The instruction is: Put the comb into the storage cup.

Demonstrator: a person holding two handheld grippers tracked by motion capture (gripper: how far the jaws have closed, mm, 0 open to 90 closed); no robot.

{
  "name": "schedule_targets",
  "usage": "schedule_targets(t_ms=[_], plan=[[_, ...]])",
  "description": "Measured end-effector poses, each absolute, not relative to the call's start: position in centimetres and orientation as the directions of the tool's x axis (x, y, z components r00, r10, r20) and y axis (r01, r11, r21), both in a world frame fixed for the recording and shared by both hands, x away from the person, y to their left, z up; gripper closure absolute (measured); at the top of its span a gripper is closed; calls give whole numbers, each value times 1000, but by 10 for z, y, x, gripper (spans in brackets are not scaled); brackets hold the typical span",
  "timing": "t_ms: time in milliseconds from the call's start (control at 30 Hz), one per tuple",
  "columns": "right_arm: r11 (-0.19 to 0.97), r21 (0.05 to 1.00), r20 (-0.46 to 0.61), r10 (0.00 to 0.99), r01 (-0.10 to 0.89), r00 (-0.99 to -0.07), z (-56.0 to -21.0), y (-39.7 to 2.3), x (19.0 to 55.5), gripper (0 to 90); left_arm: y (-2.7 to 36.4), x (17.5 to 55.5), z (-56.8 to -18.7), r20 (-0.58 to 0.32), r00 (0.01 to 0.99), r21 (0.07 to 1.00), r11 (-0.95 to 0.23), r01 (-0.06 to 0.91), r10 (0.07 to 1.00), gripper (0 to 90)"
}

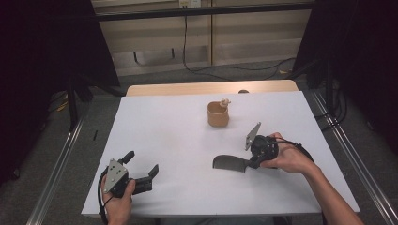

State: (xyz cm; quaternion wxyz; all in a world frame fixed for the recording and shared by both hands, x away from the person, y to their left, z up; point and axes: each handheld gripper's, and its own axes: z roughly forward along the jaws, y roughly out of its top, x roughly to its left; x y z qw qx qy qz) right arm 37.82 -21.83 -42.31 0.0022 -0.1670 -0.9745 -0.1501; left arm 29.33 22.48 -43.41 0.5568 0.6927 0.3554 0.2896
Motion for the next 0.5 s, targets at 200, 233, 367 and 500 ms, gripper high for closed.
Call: schedule_targets(t_ms=[200, 233, 367, 500], plan=[[895, 294, 57, 335, 337, -940, -423, -218, 379, 726, 225, 293, -434, 8, 583, 978, -129, 166, 812, 18], [893, 295, 57, 337, 339, -940, -423, -219, 378, 727, 225, 293, -434, 7, 583, 978, -128, 166, 812, 18], [886, 301, 67, 349, 352, -935, -423, -220, 379, 727, 226, 293, -434, 11, 580, 977, -131, 166, 815, 18], [882, 306, 71, 354, 358, -933, -423, -221, 379, 728, 226, 293, -434, 11, 581, 978, -131, 165, 814, 18]])
